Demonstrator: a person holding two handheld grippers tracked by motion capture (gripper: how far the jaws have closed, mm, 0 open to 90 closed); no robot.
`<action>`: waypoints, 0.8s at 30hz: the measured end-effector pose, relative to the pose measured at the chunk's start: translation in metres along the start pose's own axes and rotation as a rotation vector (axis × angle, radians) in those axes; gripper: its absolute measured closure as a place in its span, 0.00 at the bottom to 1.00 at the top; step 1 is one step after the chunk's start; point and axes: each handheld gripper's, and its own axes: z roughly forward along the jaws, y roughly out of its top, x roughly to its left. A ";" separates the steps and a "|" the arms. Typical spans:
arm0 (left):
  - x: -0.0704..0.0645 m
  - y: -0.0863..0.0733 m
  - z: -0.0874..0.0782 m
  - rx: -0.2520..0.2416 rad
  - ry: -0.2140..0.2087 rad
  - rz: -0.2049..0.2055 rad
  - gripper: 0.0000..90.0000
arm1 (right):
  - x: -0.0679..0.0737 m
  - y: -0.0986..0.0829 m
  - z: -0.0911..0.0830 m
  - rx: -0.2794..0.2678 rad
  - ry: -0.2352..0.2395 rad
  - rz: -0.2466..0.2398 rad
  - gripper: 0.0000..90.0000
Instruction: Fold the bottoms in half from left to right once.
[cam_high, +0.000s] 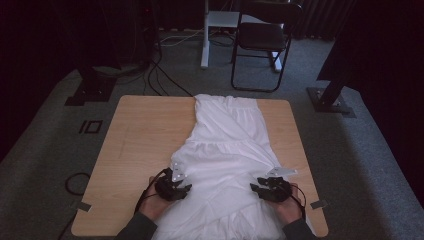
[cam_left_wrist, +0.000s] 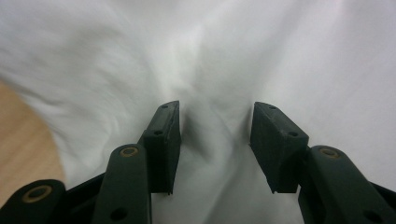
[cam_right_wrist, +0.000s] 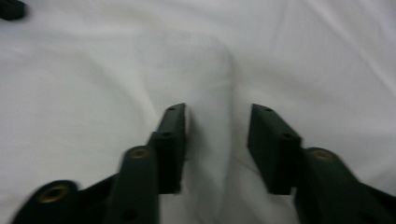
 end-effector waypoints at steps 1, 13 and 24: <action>0.004 0.002 0.002 0.002 0.003 -0.018 0.61 | -0.002 -0.001 0.009 0.029 -0.006 0.006 0.75; 0.062 0.055 0.044 0.068 0.179 -0.043 0.62 | -0.029 0.036 0.046 0.025 -0.074 -0.002 0.85; 0.092 0.056 0.018 -0.022 0.222 -0.108 0.56 | -0.046 0.076 0.061 -0.031 -0.033 0.055 0.48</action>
